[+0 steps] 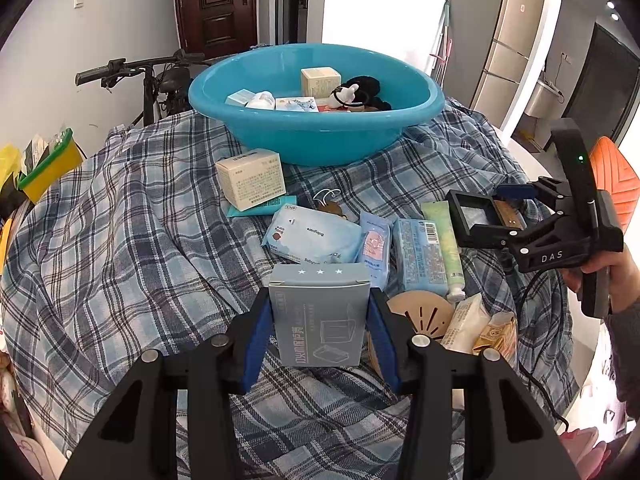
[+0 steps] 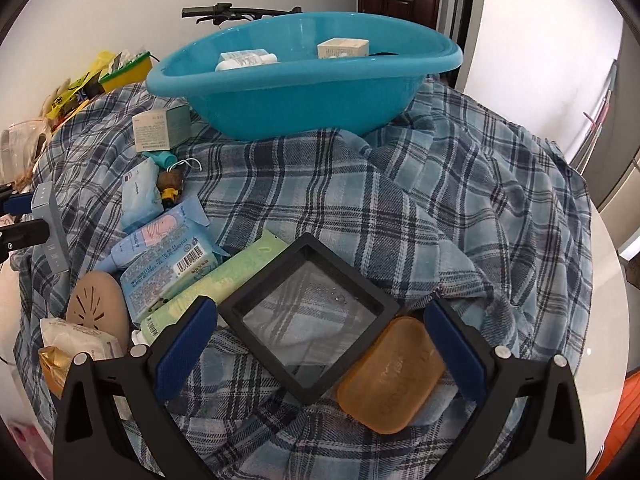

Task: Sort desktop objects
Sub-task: 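Lift the grey box with the left gripper while the right gripper grasps the black square frame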

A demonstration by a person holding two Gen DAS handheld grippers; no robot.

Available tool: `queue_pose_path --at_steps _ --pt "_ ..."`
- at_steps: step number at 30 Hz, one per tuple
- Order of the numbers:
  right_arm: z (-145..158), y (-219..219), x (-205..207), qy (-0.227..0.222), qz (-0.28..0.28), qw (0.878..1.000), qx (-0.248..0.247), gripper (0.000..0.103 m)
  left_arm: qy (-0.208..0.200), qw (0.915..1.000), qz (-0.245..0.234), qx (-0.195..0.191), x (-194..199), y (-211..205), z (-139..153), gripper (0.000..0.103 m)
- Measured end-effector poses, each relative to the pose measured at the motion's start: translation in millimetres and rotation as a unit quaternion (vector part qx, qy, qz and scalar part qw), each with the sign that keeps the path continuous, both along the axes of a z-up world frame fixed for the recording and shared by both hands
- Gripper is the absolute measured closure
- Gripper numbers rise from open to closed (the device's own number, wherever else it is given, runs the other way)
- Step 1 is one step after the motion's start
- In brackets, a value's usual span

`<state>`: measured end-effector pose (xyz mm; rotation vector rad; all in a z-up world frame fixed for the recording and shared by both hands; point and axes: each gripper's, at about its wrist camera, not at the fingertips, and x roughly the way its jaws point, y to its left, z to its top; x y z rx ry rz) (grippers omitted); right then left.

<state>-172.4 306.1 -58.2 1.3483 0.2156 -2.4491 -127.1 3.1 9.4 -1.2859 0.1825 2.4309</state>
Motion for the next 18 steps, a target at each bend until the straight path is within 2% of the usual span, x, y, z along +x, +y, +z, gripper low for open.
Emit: queue_pose_path --at_steps 2,8,12,17,18 --pt "-3.2 0.5 -3.3 -0.001 0.016 1.0 0.004 0.0 -0.001 1.0 -0.001 0.0 -0.3 1.0 -0.9 0.054" --pt "-3.2 6.6 1.6 -0.007 0.035 0.999 -0.033 0.0 -0.012 0.9999 -0.009 -0.006 -1.0 6.9 -8.3 0.054" --pt "1.0 0.1 18.2 -0.001 0.058 0.998 -0.039 0.008 -0.022 0.9997 -0.009 -0.002 -2.6 7.5 -12.8 0.054" --pt "6.3 -7.8 32.2 0.012 0.079 0.997 -0.012 0.037 -0.021 0.9998 -0.006 0.002 -3.4 7.8 -12.0 0.054" --pt "7.2 -6.3 32.4 0.012 0.079 0.997 -0.011 0.048 -0.021 0.9997 -0.006 0.004 -2.9 8.0 -11.4 0.054"
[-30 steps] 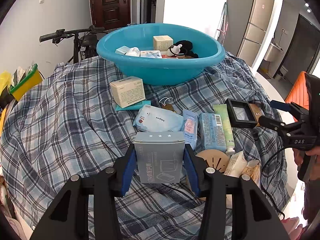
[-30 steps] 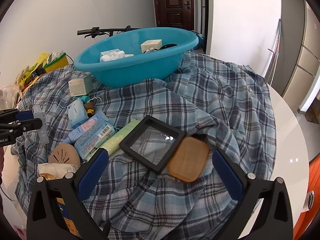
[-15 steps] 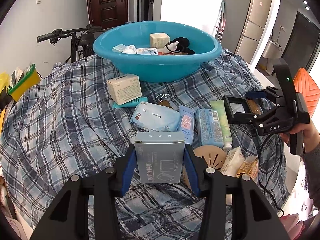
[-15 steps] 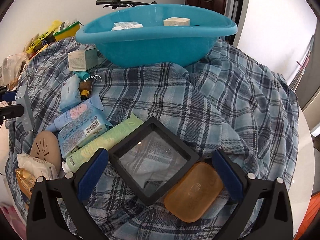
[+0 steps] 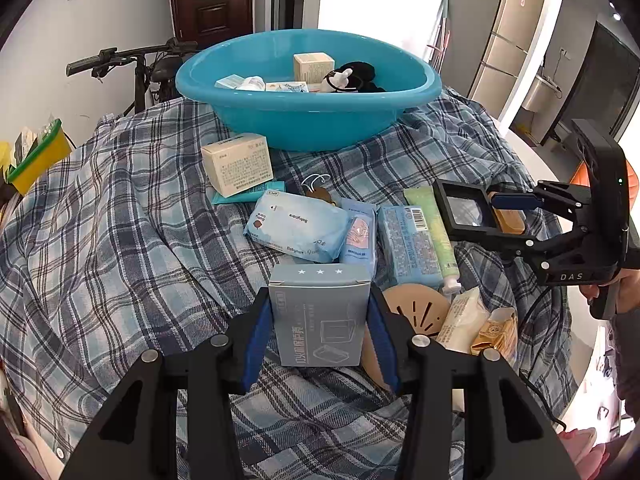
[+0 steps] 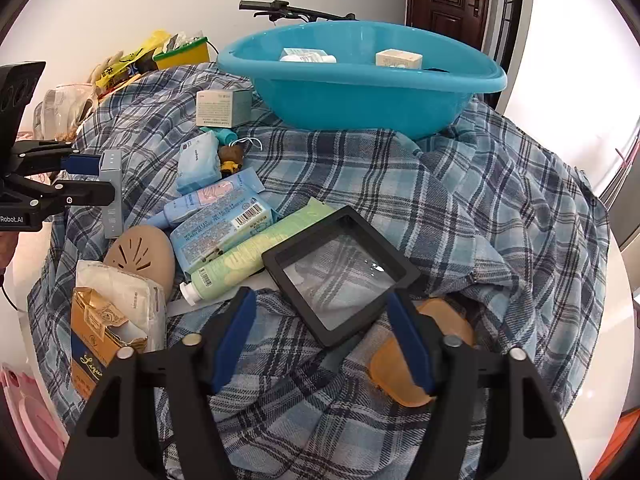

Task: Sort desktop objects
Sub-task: 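Lift the grey box with the left gripper while the right gripper grasps the black square frame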

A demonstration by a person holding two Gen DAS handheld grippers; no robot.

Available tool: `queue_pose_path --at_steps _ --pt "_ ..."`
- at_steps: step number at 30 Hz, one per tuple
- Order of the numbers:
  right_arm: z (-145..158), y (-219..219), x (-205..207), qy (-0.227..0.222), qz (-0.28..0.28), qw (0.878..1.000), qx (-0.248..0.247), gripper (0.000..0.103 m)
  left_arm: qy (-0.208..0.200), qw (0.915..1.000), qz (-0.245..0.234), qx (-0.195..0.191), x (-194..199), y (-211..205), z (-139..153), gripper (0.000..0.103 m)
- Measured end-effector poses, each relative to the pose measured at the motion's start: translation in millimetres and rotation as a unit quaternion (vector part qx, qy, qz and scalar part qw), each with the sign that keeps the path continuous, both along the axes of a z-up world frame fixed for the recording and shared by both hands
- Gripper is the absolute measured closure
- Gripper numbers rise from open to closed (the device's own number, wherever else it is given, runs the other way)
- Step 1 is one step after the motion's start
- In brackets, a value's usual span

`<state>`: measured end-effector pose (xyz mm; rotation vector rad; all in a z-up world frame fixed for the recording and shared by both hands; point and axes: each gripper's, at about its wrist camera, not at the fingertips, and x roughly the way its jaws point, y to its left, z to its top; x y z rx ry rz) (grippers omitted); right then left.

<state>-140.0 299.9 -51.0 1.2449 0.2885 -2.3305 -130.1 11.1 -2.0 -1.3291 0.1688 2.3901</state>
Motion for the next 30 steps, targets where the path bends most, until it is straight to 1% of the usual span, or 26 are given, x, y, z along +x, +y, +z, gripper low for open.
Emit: queue_pose_path --at_steps 1,2,3,5,6,7,8,9,11,13,17,18,22,28,30 --pt "1.1 1.2 0.0 -0.001 0.005 1.0 0.0 0.059 0.0 1.0 0.0 0.001 0.6 0.1 0.7 0.054" --pt "2.7 2.3 -0.4 -0.005 0.02 1.0 -0.005 0.064 0.001 1.0 -0.001 0.001 1.3 0.7 1.3 0.054" --pt "3.9 3.1 -2.1 -0.006 0.027 1.0 -0.003 0.065 0.002 1.0 -0.001 0.0 1.8 0.7 1.5 0.054" --pt "7.0 1.4 -6.8 0.017 0.032 0.999 0.023 0.063 0.001 1.0 0.0 0.0 1.8 0.7 1.3 0.054" --pt "7.9 0.4 -9.6 0.031 0.041 0.998 0.033 0.05 0.0 1.0 0.0 0.0 1.4 0.7 0.8 0.054" --pt "8.1 0.1 -13.4 0.043 0.047 0.997 0.041 0.029 -0.002 1.0 0.001 -0.001 1.4 0.6 0.7 0.054" --pt "7.6 -0.5 -17.6 0.046 0.058 0.996 0.043 0.022 -0.001 1.0 0.001 -0.001 1.8 0.5 1.0 0.054" --pt "6.4 -1.2 -21.0 0.043 0.073 0.996 0.039 0.018 -0.001 1.0 0.0 -0.002 2.6 0.8 1.6 0.054" --pt "1.6 -5.5 -26.7 0.031 0.101 0.993 0.047 0.018 0.002 1.0 0.001 -0.003 4.0 0.0 2.9 0.054" --pt "-3.1 -9.2 -28.9 0.027 0.117 0.991 0.059 0.018 0.004 1.0 0.004 -0.003 4.1 -1.9 3.3 0.054" --pt "-13.7 -11.6 -29.0 0.009 0.128 0.99 0.063 0.02 -0.003 0.9999 0.01 -0.001 0.9 -4.3 -0.1 0.054" --pt "-15.4 -10.9 -28.3 0.006 0.125 0.99 0.066 0.023 -0.005 0.9999 0.01 -0.001 0.7 -4.1 -0.9 0.054" --pt "-13.6 -3.8 -21.4 0.008 0.108 0.992 0.06 0.027 -0.005 1.0 0.005 -0.002 1.5 -2.1 -2.3 0.054" --pt "-8.2 7.1 -7.1 -0.019 0.035 0.999 0.022 0.031 -0.004 0.9999 0.009 0.002 4.4 -2.1 -3.5 0.054" --pt "-5.3 6.2 0.6 -0.026 0.023 0.999 0.009 0.033 -0.003 1.0 0.009 0.0 6.0 -2.4 -4.4 0.054"
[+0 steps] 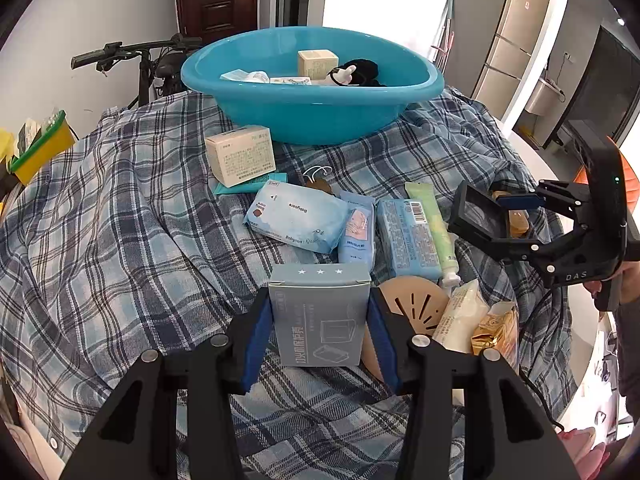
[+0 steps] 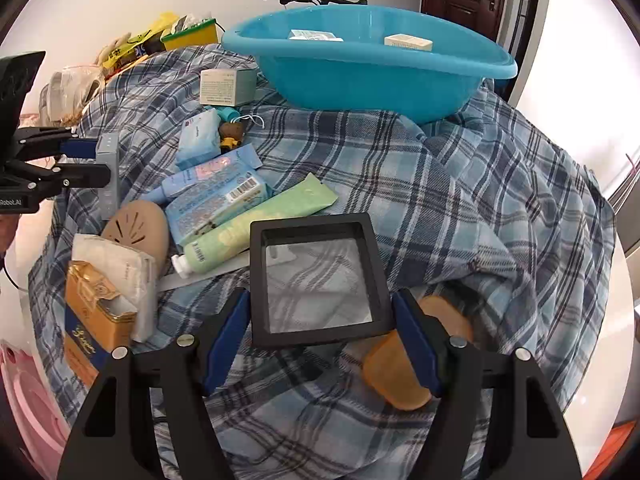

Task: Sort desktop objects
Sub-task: 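Lift the grey box with the left gripper while the right gripper grasps the black square frame, then carry the grey box and black frame over the turquoise basin with both grippers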

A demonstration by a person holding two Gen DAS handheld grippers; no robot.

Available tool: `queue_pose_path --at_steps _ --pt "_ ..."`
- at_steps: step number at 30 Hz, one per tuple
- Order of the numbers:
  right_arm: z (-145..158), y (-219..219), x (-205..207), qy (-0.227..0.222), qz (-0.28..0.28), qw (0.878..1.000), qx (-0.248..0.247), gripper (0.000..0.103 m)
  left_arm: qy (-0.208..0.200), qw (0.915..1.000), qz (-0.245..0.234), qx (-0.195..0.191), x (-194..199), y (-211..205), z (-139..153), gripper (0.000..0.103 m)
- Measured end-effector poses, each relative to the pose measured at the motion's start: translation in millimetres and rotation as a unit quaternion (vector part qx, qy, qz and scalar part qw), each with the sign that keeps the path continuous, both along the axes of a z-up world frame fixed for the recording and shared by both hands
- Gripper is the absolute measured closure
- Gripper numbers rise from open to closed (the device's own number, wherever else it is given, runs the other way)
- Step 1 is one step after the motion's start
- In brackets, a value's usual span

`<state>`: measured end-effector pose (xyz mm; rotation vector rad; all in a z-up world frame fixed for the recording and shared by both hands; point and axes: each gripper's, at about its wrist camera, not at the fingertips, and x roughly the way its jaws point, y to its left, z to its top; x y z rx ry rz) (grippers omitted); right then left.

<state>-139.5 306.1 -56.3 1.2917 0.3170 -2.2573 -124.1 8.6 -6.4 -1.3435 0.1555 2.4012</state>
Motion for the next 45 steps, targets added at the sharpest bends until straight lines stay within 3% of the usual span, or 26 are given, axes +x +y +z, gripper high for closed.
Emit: queue_pose_path --at_steps 4,15,33,45 --pt "-0.8 -10.3 7.0 0.024 -0.01 0.999 0.026 0.033 0.003 1.0 0.008 -0.003 1.7 -1.3 -2.4 0.054" --pt "-16.1 -15.1 -16.8 0.017 -0.069 0.998 -0.001 0.034 0.036 0.9978 0.054 0.008 12.7 -8.4 5.7 0.054" --pt "37.6 2.7 19.7 0.115 -0.147 0.982 -0.002 0.034 0.078 0.9937 0.08 -0.004 34.4 -7.7 27.1 0.054" --pt "74.6 5.9 47.1 0.196 -0.162 0.965 -0.071 0.034 0.142 0.9842 0.104 -0.021 36.5 -10.1 35.1 0.054"
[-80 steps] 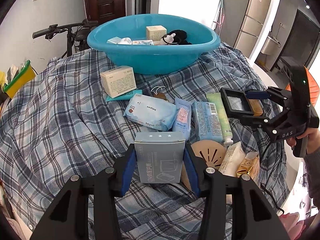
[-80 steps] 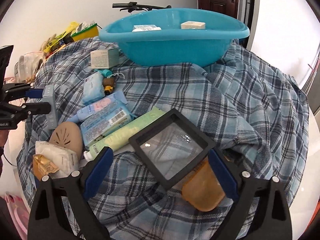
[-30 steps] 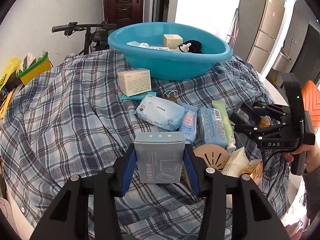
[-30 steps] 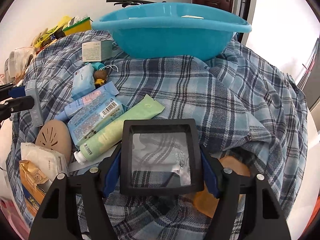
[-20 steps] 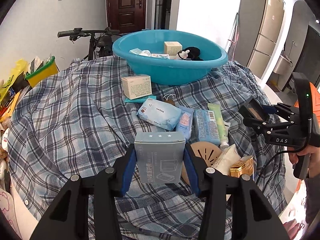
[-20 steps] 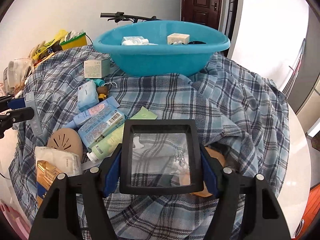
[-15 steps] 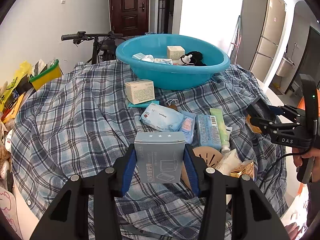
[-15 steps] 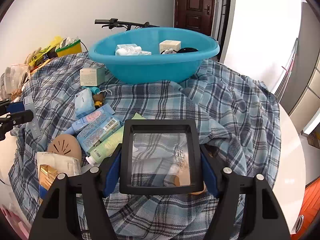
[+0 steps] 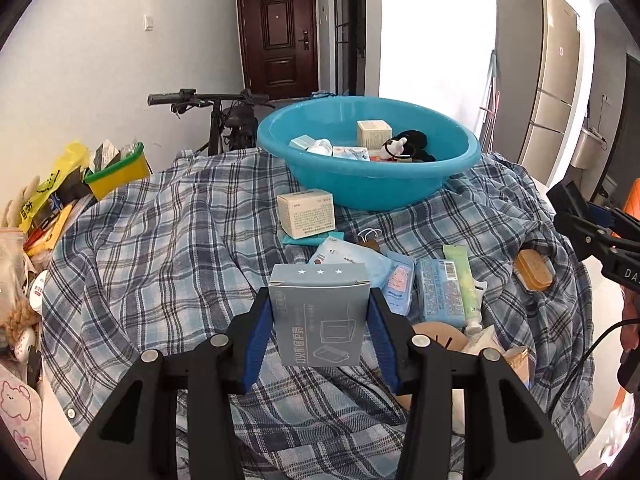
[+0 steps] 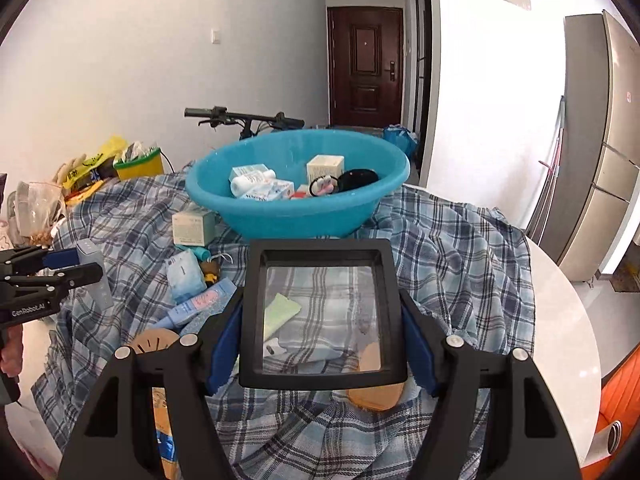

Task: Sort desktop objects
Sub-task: 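Carry the grey box and black frame over the turquoise basin with both grippers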

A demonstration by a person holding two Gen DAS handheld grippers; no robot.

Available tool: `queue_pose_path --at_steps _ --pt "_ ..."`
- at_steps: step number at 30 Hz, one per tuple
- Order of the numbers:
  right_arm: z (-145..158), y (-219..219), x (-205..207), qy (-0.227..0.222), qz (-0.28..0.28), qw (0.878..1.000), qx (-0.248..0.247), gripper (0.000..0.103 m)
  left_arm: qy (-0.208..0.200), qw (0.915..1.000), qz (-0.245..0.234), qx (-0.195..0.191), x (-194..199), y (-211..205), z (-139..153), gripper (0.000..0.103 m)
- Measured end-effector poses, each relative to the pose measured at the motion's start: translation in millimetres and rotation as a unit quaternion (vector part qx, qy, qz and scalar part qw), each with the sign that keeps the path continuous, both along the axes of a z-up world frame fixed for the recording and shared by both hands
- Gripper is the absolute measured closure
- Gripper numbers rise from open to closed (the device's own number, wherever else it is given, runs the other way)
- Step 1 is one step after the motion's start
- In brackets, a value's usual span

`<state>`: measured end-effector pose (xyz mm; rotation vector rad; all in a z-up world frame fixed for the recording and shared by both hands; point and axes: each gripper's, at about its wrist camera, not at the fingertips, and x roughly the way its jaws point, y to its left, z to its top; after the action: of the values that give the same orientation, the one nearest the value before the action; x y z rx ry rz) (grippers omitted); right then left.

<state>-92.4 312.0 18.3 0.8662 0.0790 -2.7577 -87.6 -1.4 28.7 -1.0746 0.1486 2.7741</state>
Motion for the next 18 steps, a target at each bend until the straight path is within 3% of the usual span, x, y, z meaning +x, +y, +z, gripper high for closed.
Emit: queue_pose_path --at_steps 5,11,18 --pt "10.2 -2.8 10.0 0.044 0.001 0.999 -0.013 0.034 0.051 0.9985 0.0 -0.018 7.6 5.6 11.0 0.054" --pt "23.0 -7.9 17.1 0.088 -0.016 0.996 -0.026 0.034 0.117 0.993 0.014 0.001 15.8 4.9 31.2 0.054" --pt "48.1 -18.7 17.0 0.144 -0.024 0.989 -0.016 0.034 0.21 0.9765 0.05 -0.002 18.3 6.7 64.3 0.054"
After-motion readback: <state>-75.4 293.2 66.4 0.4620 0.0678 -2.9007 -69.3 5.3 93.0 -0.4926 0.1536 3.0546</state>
